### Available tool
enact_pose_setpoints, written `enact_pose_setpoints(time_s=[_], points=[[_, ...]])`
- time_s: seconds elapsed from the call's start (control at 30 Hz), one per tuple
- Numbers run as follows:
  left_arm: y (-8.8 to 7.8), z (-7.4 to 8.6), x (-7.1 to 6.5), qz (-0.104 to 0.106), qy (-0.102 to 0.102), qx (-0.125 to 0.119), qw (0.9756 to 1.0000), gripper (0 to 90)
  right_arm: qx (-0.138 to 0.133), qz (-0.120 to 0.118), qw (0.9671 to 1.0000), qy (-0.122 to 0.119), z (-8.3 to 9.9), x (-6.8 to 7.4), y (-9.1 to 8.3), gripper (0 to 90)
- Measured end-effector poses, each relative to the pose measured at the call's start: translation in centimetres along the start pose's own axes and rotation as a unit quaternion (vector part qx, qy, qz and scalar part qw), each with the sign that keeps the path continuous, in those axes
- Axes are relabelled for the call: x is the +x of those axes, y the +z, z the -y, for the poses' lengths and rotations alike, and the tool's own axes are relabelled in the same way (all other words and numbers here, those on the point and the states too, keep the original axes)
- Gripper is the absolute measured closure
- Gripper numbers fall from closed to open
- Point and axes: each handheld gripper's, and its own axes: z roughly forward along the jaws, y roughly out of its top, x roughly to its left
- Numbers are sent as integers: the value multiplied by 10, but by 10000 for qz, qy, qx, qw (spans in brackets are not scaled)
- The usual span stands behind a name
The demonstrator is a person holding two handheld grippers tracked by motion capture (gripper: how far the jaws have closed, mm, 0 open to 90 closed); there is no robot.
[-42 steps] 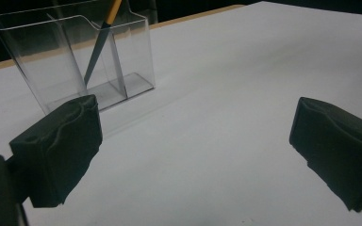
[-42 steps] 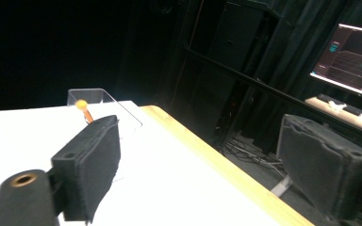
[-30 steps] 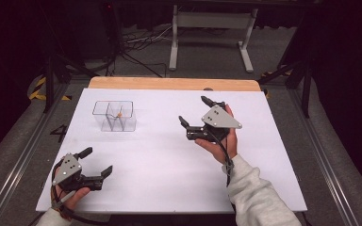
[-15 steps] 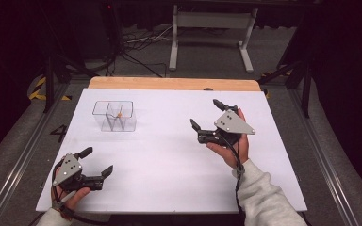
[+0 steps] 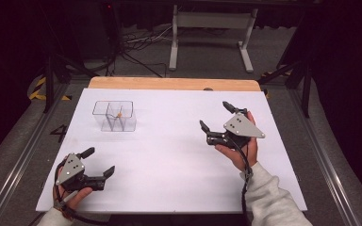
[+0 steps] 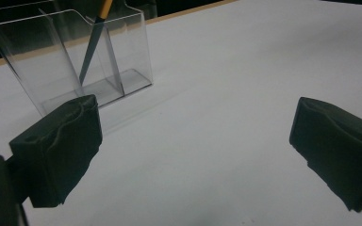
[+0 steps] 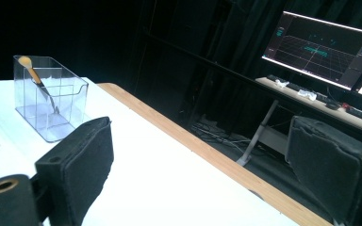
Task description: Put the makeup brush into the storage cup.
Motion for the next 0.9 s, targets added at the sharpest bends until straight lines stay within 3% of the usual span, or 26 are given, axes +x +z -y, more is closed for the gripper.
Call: enact_pose_setpoints(time_s=[0.13,0.9], points=[[1,0,0,4,22,0,10000,37,40,57,9999,-128,2,-1,-4,89],[2,0,-2,32,64,65,10000,37,215,220,9992,-265,22,-5,-23,79]])
